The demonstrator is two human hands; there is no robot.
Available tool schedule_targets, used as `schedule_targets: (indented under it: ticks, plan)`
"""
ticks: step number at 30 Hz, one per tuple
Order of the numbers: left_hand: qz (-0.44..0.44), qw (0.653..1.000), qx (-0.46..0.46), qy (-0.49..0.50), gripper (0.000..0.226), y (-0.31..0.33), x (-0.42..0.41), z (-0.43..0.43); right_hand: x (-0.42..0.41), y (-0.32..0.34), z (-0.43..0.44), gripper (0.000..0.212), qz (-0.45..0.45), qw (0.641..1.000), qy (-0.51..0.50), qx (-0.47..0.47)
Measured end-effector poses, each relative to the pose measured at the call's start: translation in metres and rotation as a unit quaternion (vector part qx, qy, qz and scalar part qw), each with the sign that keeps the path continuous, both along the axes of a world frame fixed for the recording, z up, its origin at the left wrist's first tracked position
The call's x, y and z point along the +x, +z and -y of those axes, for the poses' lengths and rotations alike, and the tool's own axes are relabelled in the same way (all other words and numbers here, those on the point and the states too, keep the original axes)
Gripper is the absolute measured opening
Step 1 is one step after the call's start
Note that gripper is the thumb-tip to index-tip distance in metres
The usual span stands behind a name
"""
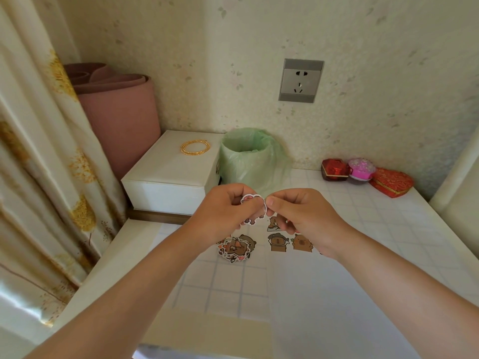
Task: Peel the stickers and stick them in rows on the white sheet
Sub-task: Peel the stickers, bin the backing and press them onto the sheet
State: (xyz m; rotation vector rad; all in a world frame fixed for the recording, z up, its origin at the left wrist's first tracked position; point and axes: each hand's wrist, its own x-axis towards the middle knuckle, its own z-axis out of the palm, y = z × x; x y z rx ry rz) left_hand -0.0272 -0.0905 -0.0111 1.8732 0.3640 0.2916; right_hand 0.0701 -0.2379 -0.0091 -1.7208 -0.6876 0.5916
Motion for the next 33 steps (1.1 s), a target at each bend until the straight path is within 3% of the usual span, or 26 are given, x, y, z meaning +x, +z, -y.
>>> schedule_targets:
  ticks: [12,25,33]
  plan:
    - [0.009,1.000,0.000,-0.007,0.013,-0.002,0.001,0.003,-0.001,-0.005,-0.001,0.022,0.145,0.989,-0.009,-0.021]
    - [0.024,0.999,-0.029,0.005,0.014,0.000,0.001,0.002,-0.003,0.006,0.003,0.023,-0.003,1.000,-0.013,0.020]
    - [0.027,0.999,-0.017,-0.001,0.014,0.000,0.000,0.003,-0.005,0.005,0.002,0.024,0.046,0.998,-0.030,-0.024]
